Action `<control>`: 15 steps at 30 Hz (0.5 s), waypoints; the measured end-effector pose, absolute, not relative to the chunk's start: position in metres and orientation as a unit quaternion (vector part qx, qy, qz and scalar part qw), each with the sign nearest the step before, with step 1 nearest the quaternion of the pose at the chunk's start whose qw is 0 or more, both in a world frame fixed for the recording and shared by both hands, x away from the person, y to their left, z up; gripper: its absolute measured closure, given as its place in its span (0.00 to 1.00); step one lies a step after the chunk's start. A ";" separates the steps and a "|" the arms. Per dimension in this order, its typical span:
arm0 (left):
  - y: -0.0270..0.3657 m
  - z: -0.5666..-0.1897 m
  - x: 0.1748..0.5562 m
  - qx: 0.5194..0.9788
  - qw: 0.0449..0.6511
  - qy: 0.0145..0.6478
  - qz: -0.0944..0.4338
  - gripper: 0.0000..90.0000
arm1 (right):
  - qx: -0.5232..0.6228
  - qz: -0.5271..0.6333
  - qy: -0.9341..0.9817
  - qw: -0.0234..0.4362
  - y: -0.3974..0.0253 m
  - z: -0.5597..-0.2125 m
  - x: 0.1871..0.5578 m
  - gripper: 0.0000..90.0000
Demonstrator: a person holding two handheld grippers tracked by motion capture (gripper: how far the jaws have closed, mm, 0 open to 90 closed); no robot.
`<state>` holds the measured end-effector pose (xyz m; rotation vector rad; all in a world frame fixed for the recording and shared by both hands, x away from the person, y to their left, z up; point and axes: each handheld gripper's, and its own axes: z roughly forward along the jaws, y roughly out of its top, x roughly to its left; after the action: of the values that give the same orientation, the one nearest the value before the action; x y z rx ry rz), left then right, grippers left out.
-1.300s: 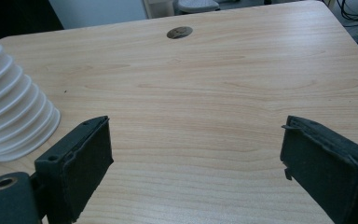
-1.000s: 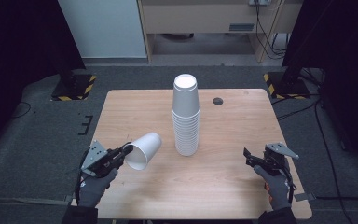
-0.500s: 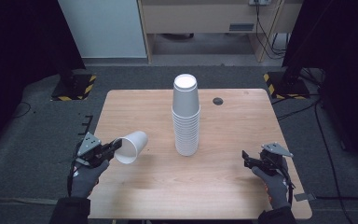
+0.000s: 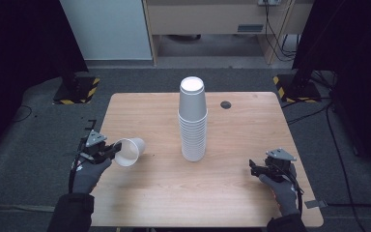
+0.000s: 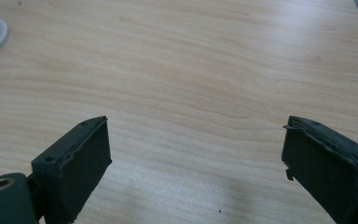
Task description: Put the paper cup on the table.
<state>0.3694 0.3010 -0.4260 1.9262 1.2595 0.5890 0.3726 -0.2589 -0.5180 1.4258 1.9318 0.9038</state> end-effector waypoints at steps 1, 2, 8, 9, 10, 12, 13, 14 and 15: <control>0.302 -0.426 0.371 0.754 0.366 0.495 0.227 0.95 | 0.532 0.334 0.724 0.284 -0.258 -0.519 0.373 0.09; 0.302 -0.425 0.372 0.757 0.360 0.497 0.225 0.95 | 0.531 0.327 0.730 0.280 -0.258 -0.520 0.373 0.09; 0.305 -0.423 0.378 0.767 0.328 0.511 0.208 0.95 | 0.533 0.308 0.742 0.264 -0.257 -0.530 0.375 0.10; 0.306 -0.424 0.379 0.769 0.323 0.513 0.206 0.95 | 0.535 0.306 0.743 0.262 -0.257 -0.531 0.375 0.10; 0.306 -0.424 0.379 0.770 0.316 0.515 0.202 0.95 | 0.534 0.305 0.744 0.260 -0.257 -0.532 0.375 0.10; 0.307 -0.423 0.381 0.774 0.304 0.519 0.198 0.95 | 0.535 0.303 0.746 0.256 -0.258 -0.533 0.375 0.10; 0.308 -0.423 0.381 0.775 0.297 0.524 0.191 0.95 | 0.538 0.303 0.745 0.254 -0.258 -0.533 0.375 0.10; 0.309 -0.423 0.382 0.775 0.293 0.527 0.188 0.95 | 0.536 0.300 0.747 0.254 -0.258 -0.534 0.375 0.10; 0.310 -0.423 0.383 0.774 0.287 0.532 0.185 0.95 | 0.535 0.299 0.749 0.254 -0.258 -0.535 0.375 0.09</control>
<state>0.3828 0.3096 -0.4230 2.0693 1.4227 0.4956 0.3755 -0.2576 -0.5348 1.4537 2.0342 0.8123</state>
